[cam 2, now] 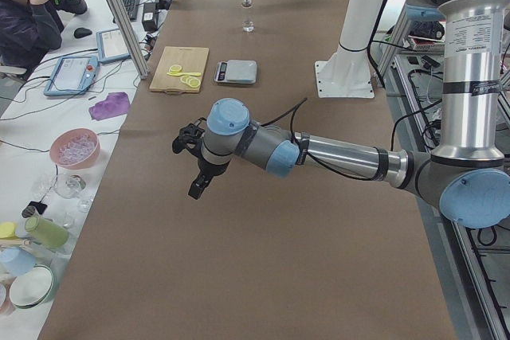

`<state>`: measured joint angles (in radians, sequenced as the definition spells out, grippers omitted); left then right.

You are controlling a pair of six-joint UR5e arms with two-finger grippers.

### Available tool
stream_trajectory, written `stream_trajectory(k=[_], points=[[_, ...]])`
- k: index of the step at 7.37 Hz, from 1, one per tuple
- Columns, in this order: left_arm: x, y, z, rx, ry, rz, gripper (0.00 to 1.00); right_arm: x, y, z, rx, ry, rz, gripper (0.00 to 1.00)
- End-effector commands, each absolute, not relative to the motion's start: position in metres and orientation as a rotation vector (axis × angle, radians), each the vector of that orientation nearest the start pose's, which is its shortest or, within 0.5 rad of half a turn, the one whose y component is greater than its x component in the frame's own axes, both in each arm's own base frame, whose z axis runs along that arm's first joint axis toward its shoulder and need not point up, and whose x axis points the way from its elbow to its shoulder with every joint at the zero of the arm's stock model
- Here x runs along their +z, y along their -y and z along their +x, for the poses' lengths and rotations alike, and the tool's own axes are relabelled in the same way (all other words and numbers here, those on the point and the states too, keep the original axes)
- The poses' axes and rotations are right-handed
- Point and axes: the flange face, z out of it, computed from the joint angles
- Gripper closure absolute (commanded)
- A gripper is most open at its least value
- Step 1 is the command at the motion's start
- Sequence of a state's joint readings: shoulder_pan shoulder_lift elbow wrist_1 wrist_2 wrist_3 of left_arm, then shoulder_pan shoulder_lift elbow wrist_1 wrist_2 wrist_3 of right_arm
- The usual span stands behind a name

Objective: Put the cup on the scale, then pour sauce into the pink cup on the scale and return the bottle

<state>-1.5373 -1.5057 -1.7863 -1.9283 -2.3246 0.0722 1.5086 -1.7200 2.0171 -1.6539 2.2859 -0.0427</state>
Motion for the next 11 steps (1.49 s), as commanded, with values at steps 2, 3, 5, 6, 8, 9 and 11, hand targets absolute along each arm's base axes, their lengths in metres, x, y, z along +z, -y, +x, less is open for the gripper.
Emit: stream_trajectory(k=[2,3,5,6,8,9,11], points=[[0.545,0.489,-0.048,0.307,-0.729,0.526,0.02,0.522,0.428,0.042,-0.173,0.71,0.196,0.0],[0.54,0.489,-0.048,0.314,-0.727,0.551,0.02,0.521,0.429,0.042,-0.176,0.706,0.197,0.0],[0.537,0.493,-0.04,0.332,-0.726,0.559,0.02,0.52,0.431,0.039,-0.182,0.706,0.198,0.0],[0.532,0.497,-0.027,0.362,-0.737,0.561,0.02,0.522,0.432,0.036,-0.186,0.707,0.192,0.0],[0.529,0.499,0.016,0.454,-0.756,0.56,0.02,0.52,0.436,0.02,-0.22,0.711,0.183,0.0],[0.527,0.498,0.051,0.526,-0.776,0.563,0.02,0.519,0.436,0.013,-0.236,0.714,0.179,0.0],[0.528,0.513,0.12,0.664,-0.815,0.592,0.02,0.519,0.436,0.01,-0.243,0.718,0.176,0.0]])
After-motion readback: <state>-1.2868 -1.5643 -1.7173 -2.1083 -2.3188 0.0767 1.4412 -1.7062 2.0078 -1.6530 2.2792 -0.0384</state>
